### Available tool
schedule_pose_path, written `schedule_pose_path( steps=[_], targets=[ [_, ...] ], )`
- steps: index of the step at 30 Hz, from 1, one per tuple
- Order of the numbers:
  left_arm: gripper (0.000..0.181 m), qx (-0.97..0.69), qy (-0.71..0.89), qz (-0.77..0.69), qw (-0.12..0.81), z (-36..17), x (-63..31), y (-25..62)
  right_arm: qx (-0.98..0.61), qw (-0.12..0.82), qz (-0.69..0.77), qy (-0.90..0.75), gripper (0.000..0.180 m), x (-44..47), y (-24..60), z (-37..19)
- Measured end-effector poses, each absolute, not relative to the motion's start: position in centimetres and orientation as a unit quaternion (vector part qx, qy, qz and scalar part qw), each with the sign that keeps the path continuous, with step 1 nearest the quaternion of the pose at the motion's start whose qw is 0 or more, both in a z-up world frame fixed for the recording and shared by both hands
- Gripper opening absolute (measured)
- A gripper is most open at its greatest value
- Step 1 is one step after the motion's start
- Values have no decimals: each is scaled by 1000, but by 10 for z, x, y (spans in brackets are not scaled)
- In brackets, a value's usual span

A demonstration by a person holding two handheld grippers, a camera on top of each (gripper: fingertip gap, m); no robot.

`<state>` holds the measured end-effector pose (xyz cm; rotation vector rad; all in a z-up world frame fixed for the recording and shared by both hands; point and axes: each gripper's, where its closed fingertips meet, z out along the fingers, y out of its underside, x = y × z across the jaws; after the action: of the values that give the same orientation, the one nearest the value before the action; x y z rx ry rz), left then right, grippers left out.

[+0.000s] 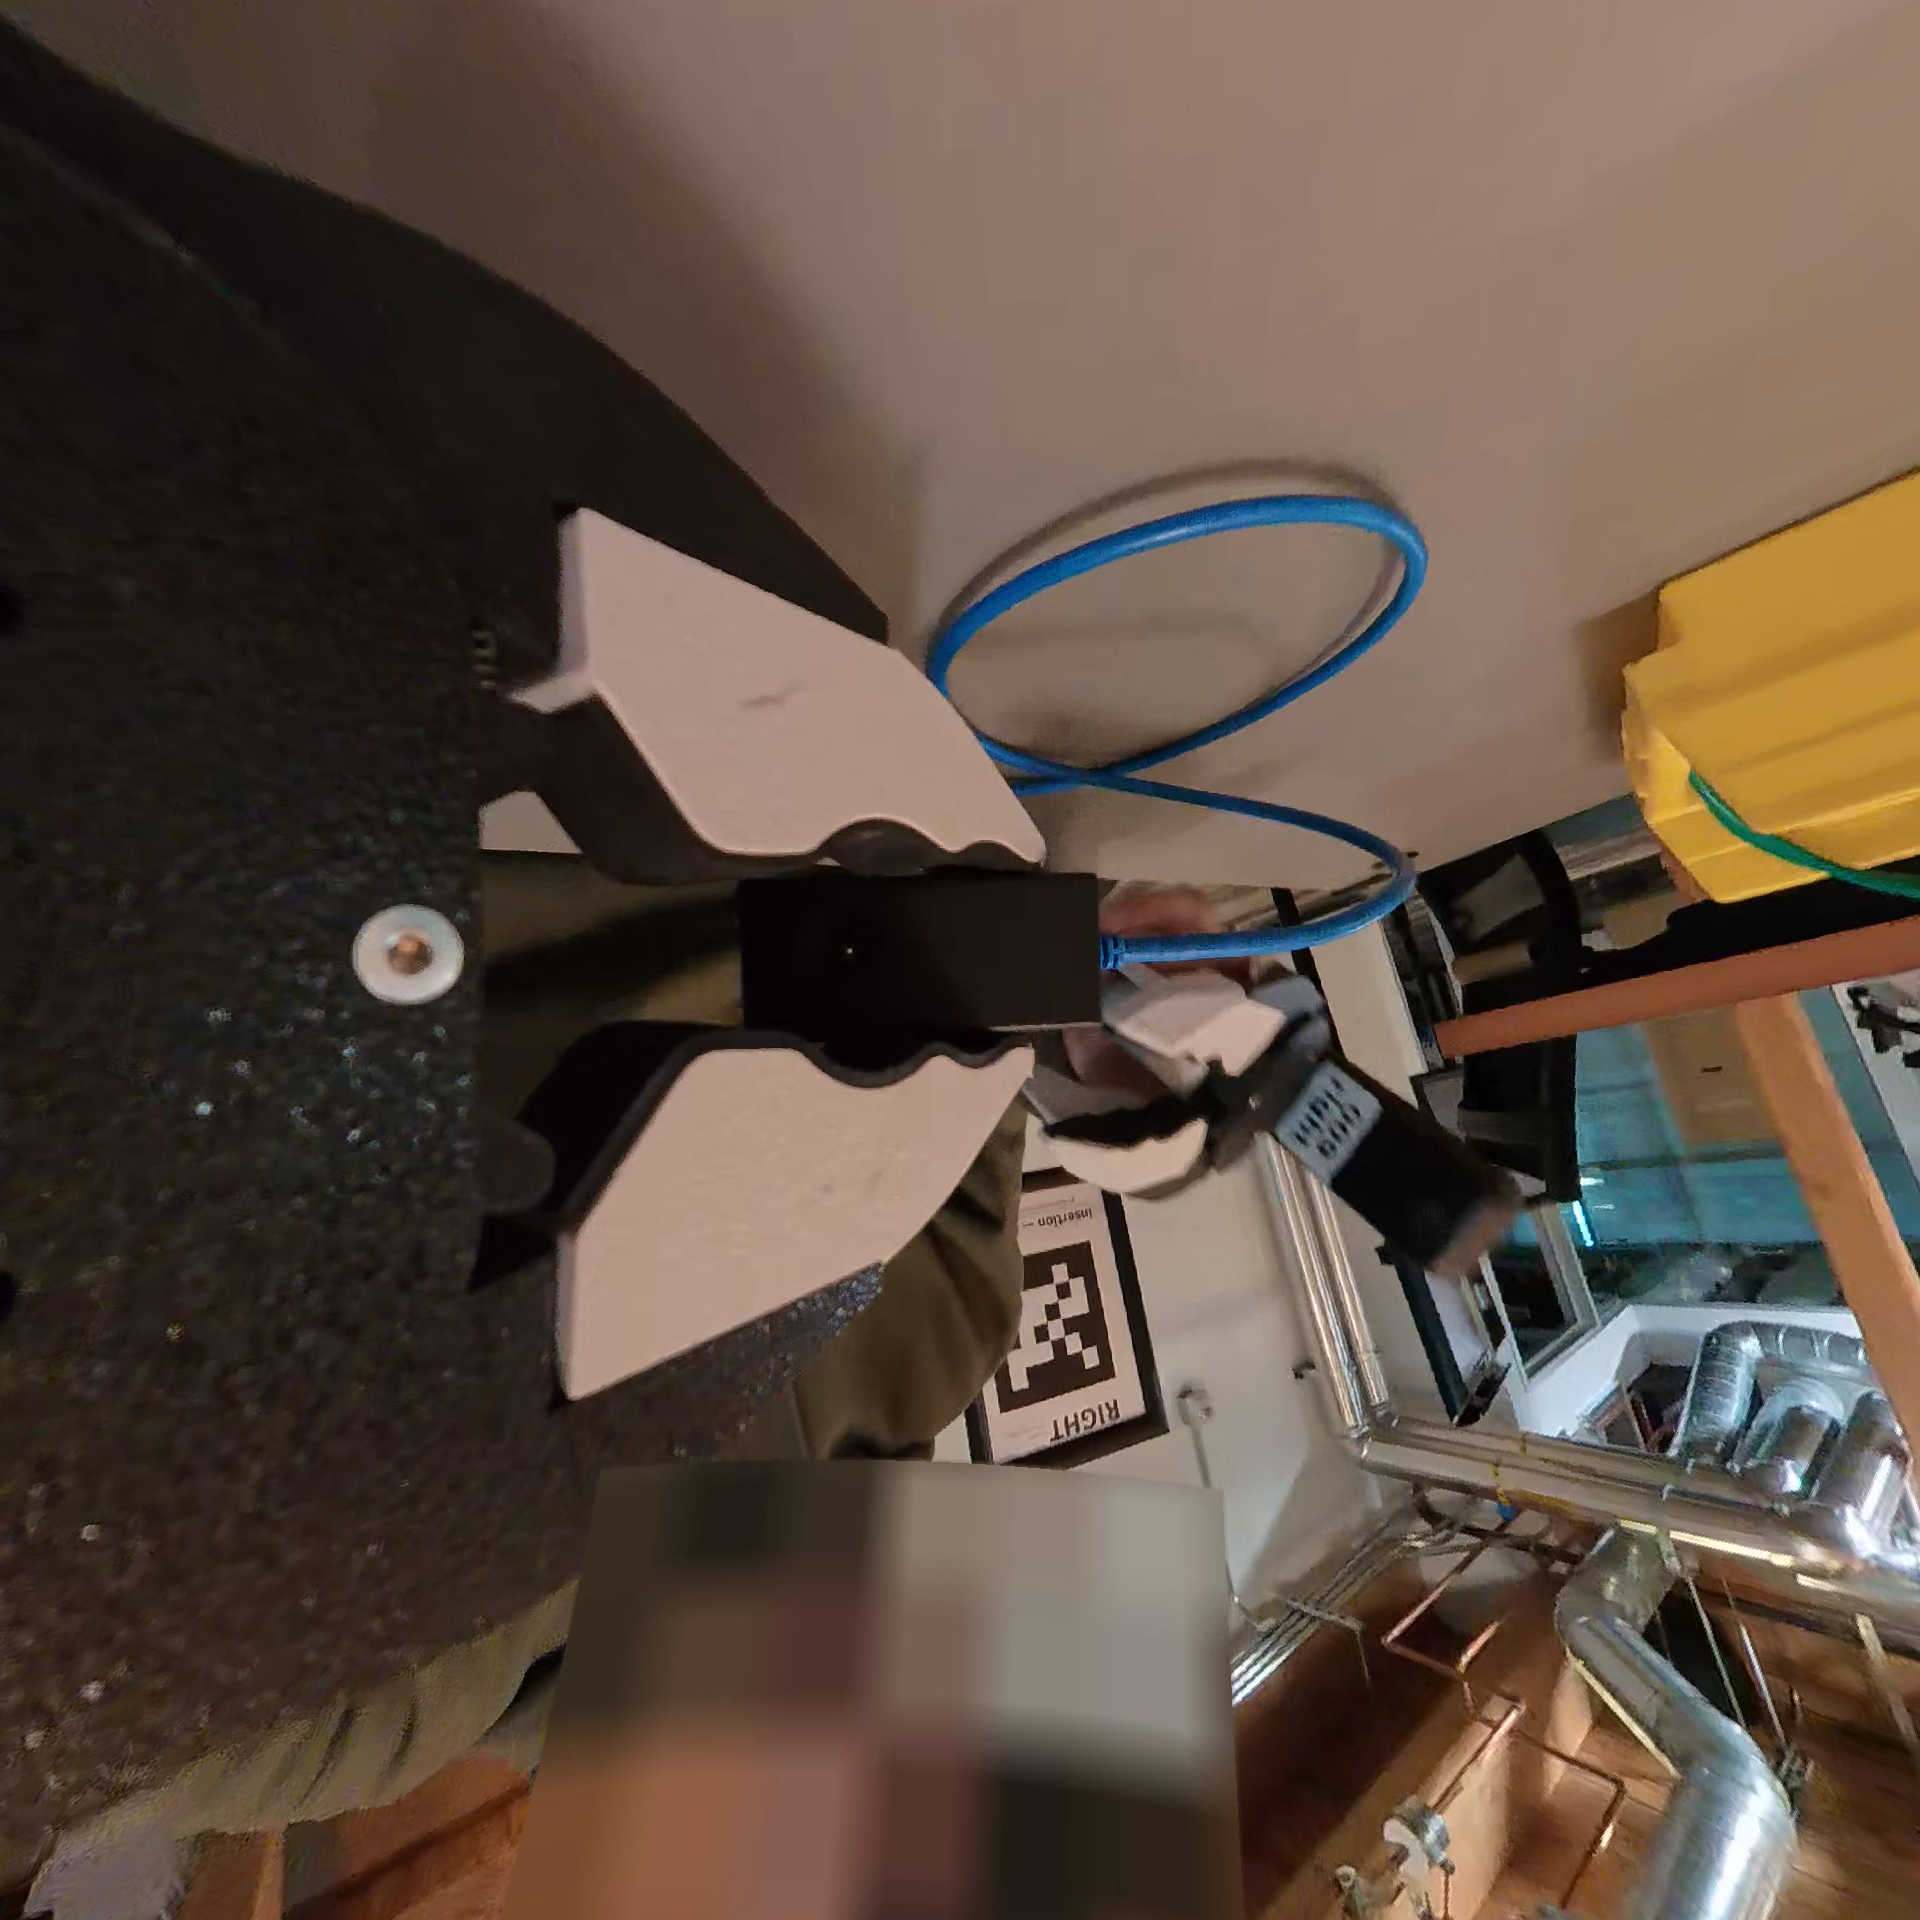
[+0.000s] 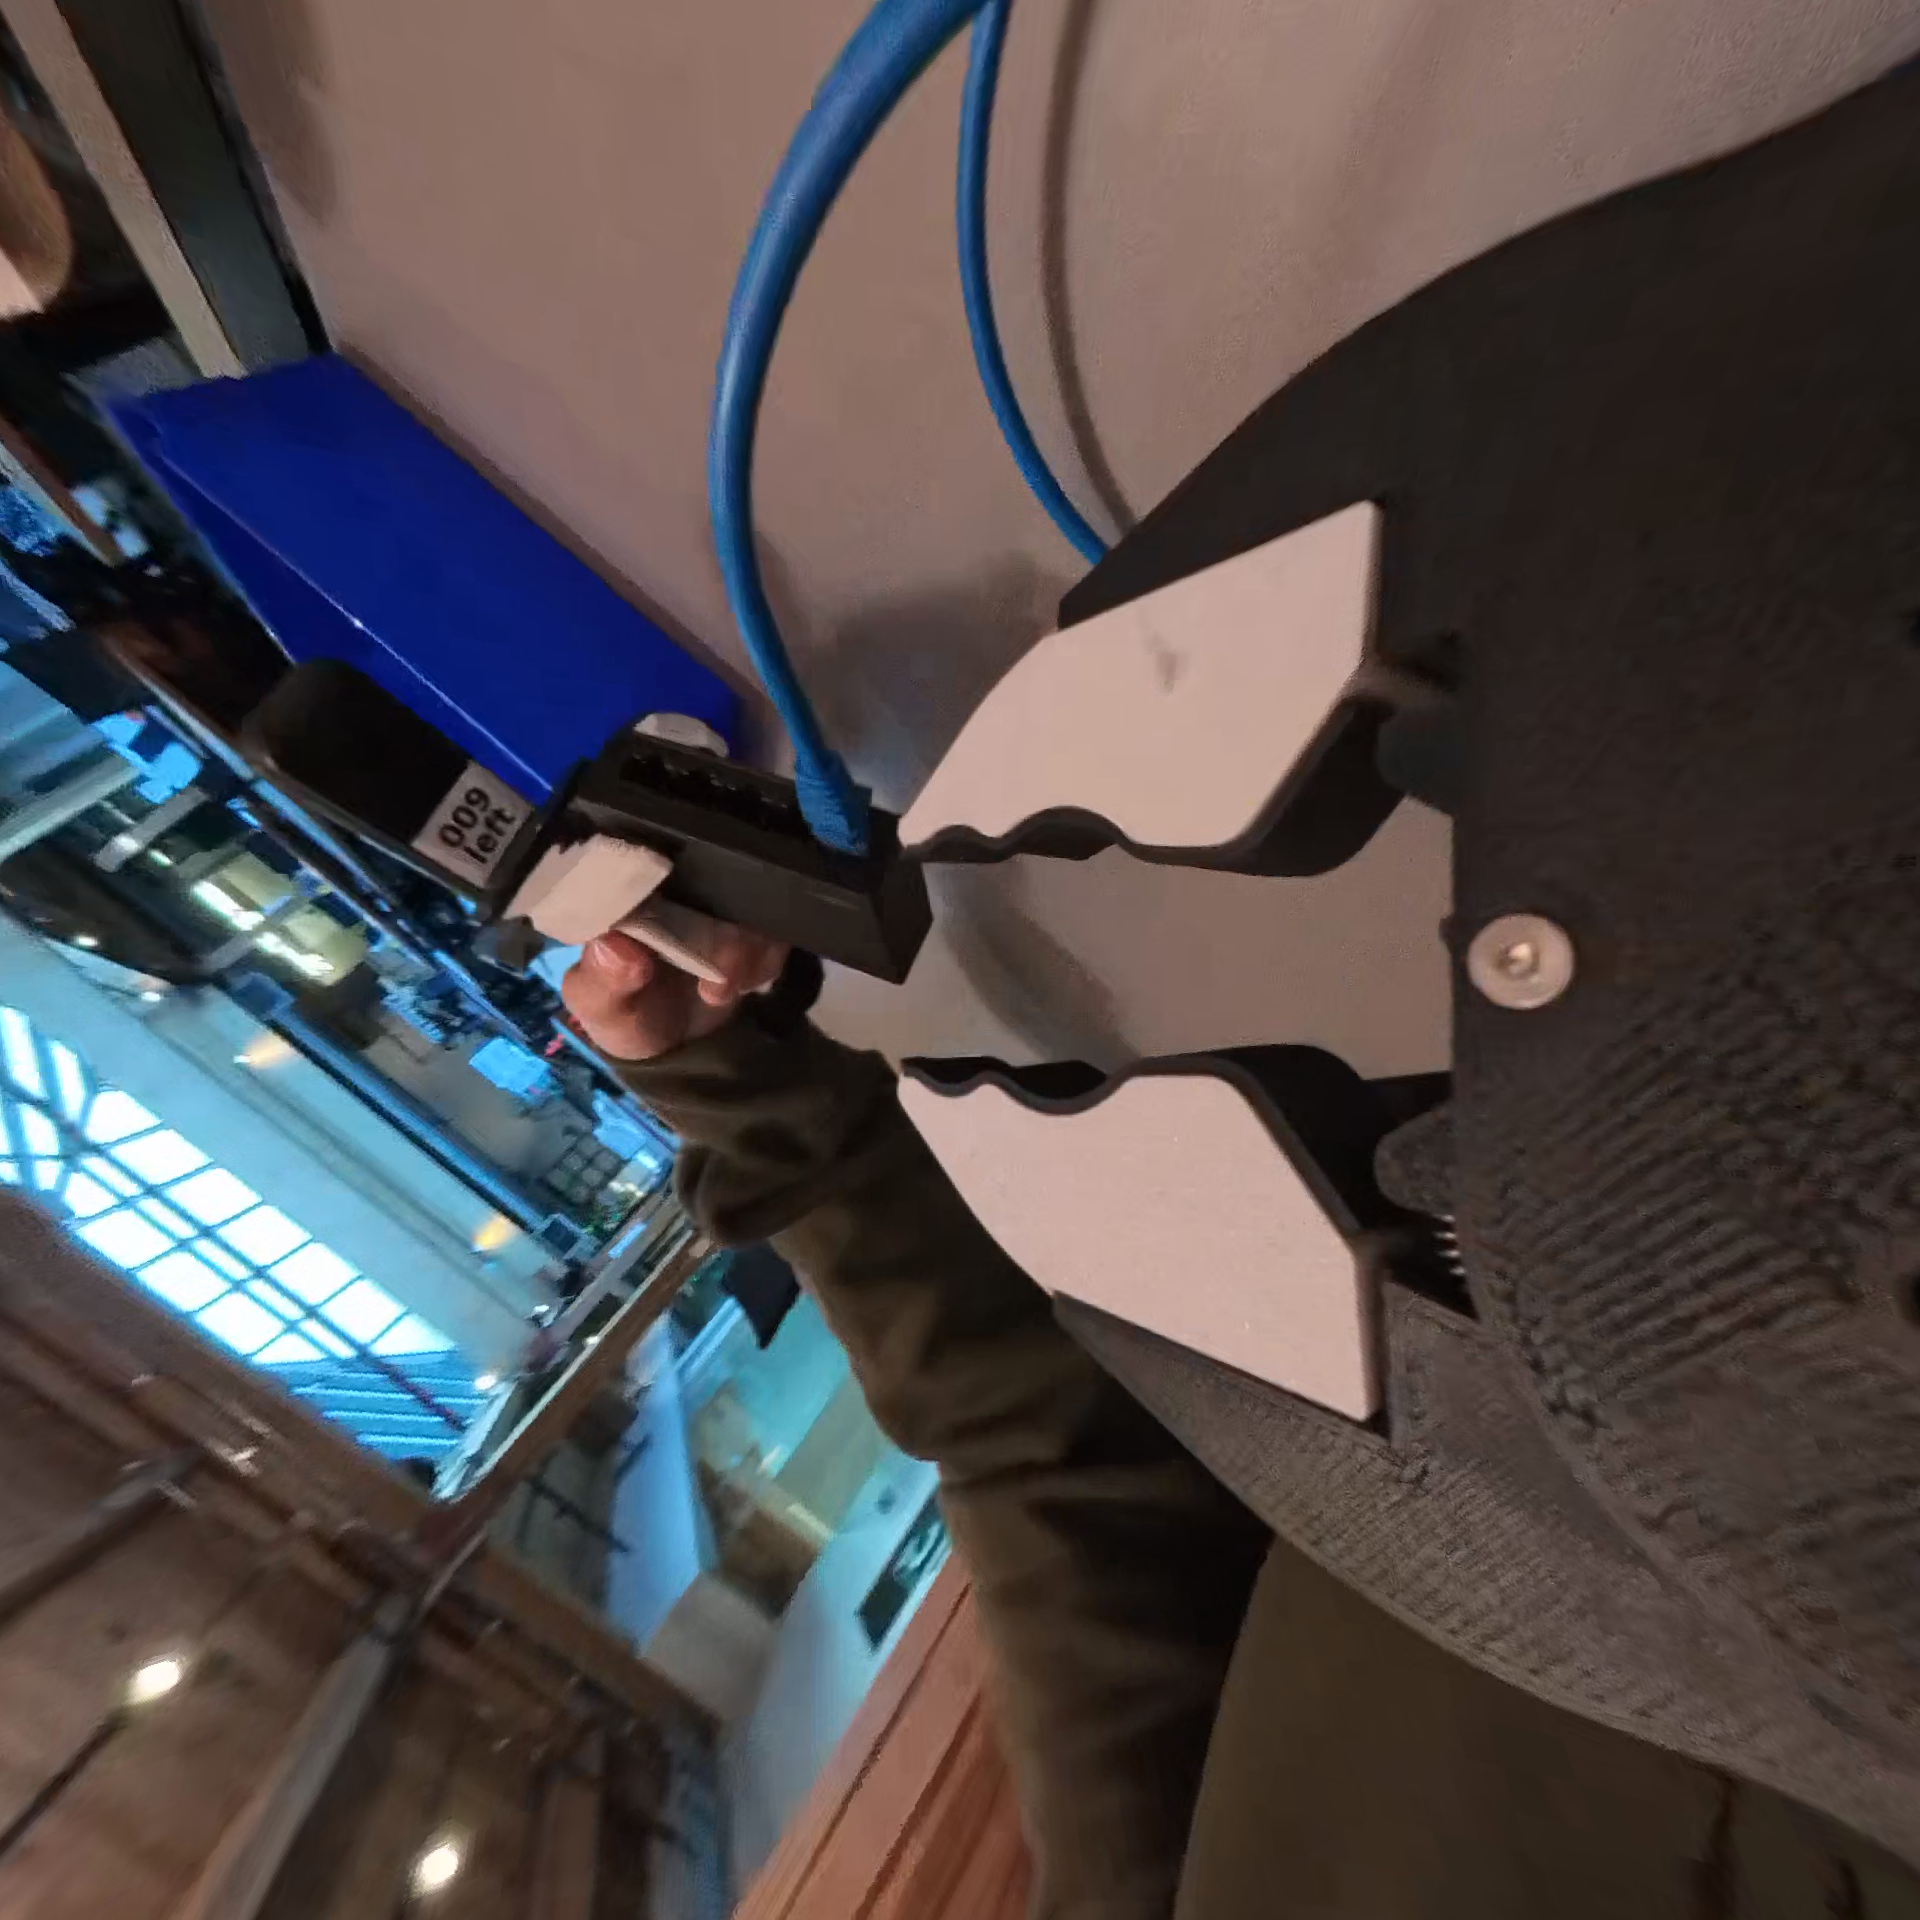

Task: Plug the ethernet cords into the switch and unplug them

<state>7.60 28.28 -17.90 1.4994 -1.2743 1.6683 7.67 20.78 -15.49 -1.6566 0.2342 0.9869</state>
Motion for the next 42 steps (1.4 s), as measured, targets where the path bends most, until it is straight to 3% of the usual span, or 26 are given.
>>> schedule_pose_path(
  steps=[7, 11, 17, 22, 29, 32, 35, 42],
  targets=[
    [27, 544, -499, 614, 279, -183, 93, 259, -635, 523, 530, 207, 41, 76, 231, -188],
    [27, 549, -504, 607, 276, -187, 95, 257, -608, 539, 536, 229, 26, 81, 234, -189],
    [27, 557, -506, 601, 270, -191, 96, 255, -573, 541, 560, 256, 25, 89, 231, -193],
    [27, 567, -504, 594, 269, -192, 97, 259, -574, 552, 543, 267, 16, 99, 224, -198],
    [26, 578, -503, 590, 254, -193, 103, 261, -561, 545, 550, 291, 16, 101, 229, -205],
    [26, 586, -497, 591, 245, -195, 107, 262, -566, 536, 552, 297, 29, 98, 230, -211],
    [26, 583, -488, 600, 247, -194, 108, 261, -539, 565, 540, 315, 14, 108, 229, -208],
    [26, 562, -505, 608, 244, -187, 105, 259, -537, 579, 541, 288, 14, 101, 225, -202]
  ],
)
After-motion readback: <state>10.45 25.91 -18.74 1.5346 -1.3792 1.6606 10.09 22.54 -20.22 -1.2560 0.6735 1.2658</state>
